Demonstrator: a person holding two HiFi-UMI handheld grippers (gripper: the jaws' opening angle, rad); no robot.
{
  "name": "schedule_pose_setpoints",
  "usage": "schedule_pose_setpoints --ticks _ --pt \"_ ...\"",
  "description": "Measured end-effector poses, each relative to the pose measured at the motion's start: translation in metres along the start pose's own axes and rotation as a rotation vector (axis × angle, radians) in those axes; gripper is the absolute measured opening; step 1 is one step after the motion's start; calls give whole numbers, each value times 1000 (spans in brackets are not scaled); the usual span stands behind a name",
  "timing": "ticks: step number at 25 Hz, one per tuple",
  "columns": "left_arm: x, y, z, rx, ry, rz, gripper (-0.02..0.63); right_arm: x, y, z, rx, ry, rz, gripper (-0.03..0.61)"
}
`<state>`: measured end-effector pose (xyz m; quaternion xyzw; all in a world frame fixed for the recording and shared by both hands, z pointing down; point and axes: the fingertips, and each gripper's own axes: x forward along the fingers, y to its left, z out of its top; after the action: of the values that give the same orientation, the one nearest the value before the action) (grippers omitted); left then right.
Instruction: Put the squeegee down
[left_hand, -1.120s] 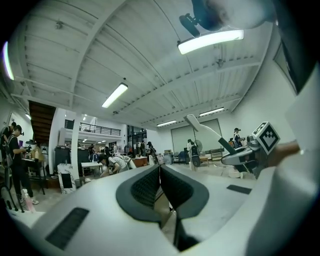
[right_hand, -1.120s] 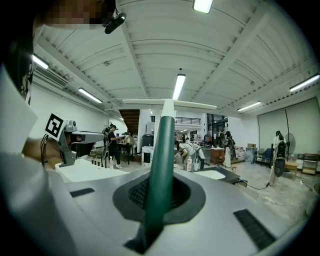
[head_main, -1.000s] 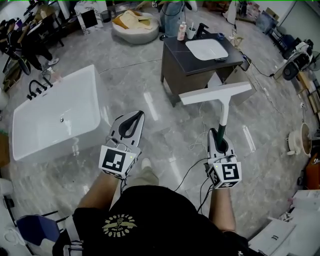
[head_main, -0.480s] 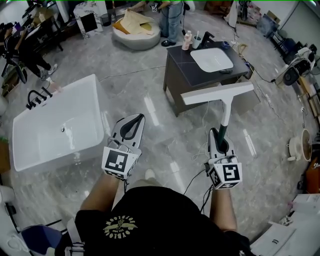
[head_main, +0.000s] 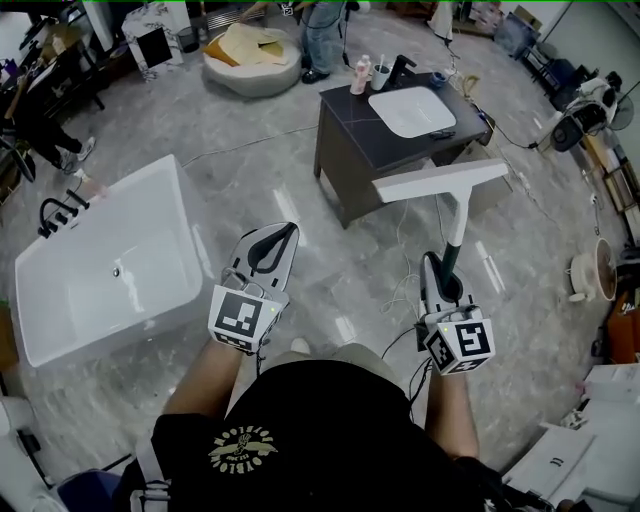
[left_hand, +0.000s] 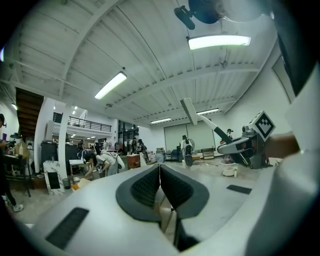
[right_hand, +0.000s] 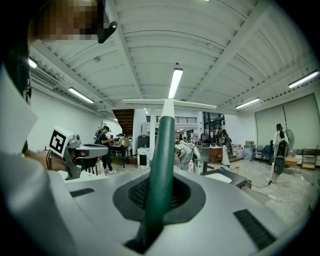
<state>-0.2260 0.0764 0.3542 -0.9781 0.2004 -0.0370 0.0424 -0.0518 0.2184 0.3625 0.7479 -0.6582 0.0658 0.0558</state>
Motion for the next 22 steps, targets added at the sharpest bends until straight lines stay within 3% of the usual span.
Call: schedule_pose_setpoints --ticks 7,12,22 --pt "11 -3 -2 6 5 -21 25 4 -19 -5 38 -23 -40 32" --pt "29 2 5 28 -26 30 25 19 -42 -7 3 -20 -57 32" --pt "91 8 5 39 -12 66 23 70 -88 -11 -1 -3 -6 32"
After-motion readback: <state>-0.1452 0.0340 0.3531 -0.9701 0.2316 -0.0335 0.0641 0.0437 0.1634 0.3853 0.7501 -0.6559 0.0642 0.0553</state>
